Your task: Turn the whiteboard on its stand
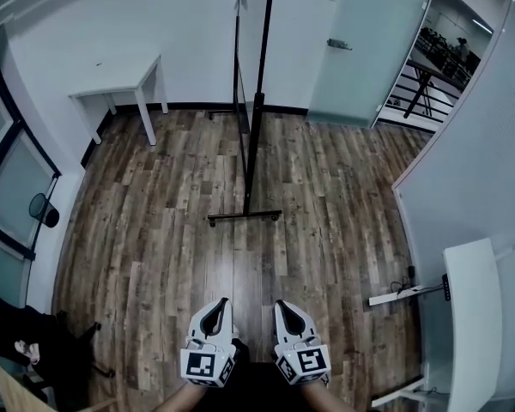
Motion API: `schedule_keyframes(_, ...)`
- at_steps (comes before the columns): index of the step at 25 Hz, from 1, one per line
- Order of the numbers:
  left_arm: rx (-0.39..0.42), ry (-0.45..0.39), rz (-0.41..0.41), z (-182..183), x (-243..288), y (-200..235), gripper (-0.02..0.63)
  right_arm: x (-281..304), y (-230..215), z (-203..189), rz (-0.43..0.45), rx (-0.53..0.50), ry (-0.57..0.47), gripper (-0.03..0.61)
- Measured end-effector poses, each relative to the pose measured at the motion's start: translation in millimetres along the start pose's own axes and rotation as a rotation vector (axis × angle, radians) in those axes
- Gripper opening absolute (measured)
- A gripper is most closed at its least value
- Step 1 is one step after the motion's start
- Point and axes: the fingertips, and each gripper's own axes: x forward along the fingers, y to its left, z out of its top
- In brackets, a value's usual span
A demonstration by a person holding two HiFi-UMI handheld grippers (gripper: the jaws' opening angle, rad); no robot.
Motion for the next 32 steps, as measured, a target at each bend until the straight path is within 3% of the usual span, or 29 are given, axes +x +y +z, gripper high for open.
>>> schedule_keyframes(3,0.019,-0.016,-0.025,13,28,29,0.015,41,-1,5,-0.012,0.019,0.0,0.011)
schedule_keyframes(15,-0.004,-0.029,0.022,31,112,115,0.015,170,-21,14,-0.036,0.006,0.003,0.011)
schedule_keyframes(21,0.016,-0.033,0.038,37,177,150,0.015,247,-49,23,-0.011,0.001,0.0,0.011)
schedule_keyframes(32,0.025,-0.059,0.084,88,324,199,0.015,395,-125,78,0.021,-0.026,-0.014,0.011)
